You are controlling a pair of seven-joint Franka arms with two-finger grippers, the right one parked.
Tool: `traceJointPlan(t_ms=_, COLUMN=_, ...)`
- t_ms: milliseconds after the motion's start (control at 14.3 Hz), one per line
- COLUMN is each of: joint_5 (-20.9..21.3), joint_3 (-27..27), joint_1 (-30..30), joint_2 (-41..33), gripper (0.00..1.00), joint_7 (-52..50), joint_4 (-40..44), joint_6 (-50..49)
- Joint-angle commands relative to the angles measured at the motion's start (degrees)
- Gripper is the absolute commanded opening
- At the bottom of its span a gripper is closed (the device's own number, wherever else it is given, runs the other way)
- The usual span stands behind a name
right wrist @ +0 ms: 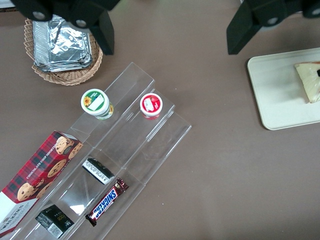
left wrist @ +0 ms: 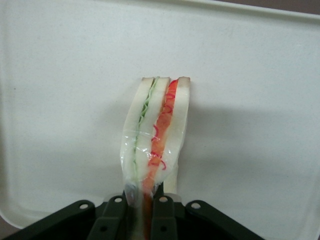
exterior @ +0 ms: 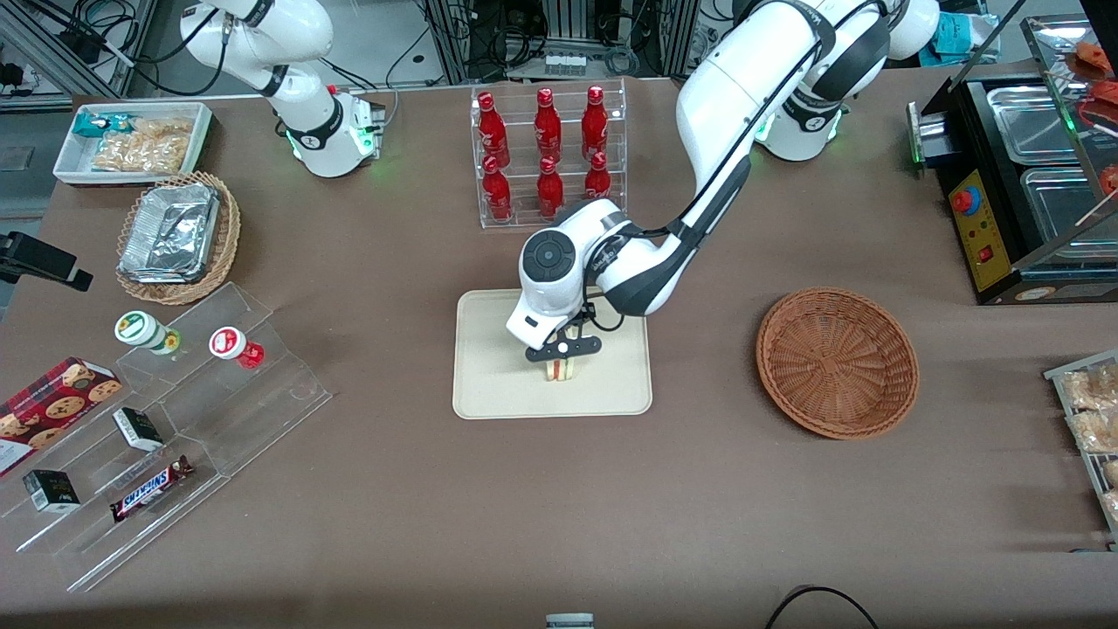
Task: Place sandwich from basket to tray
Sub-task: 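Lower the sandwich onto the tray and open the left gripper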
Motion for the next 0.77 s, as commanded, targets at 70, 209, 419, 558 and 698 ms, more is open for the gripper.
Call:
traceJointPlan(t_ms=70, joint_5=1.22, joint_3=0.26, joint_1=-0.59, joint_2=0.04, gripper=1.00, joint_7=-0.77, joint_4=1.85, joint_6=-0.07)
traceJointPlan(t_ms=209, joint_5=1.14, joint_3=0.35, joint_1=-0.50, joint_2=-1.63, gripper=1.00, joint_7=-1.29, joint_4=1.67, joint_6=-0.42)
traceJointPlan(t_ms=419, joint_5=1.40, joint_3=0.79, joint_1=0.20, joint_2=-5.75, gripper=1.00, joint_7=-1.20, joint_4=1.58, joint_6=-6.02)
traceJointPlan(t_ms=558, joint_5=0.44, joint_3=1.67, joint_1=3.43, joint_2=-9.88, gripper=1.00, joint_7=-1.21, joint_4=0.01, joint_6=-10.42)
traceJointPlan(t_ms=698, joint_5=0.43, joint_3=1.84, joint_1=5.38, joint_2=-13.83, gripper=1.00, joint_7=-0.77, joint_4=-3.85, joint_6=-12.28)
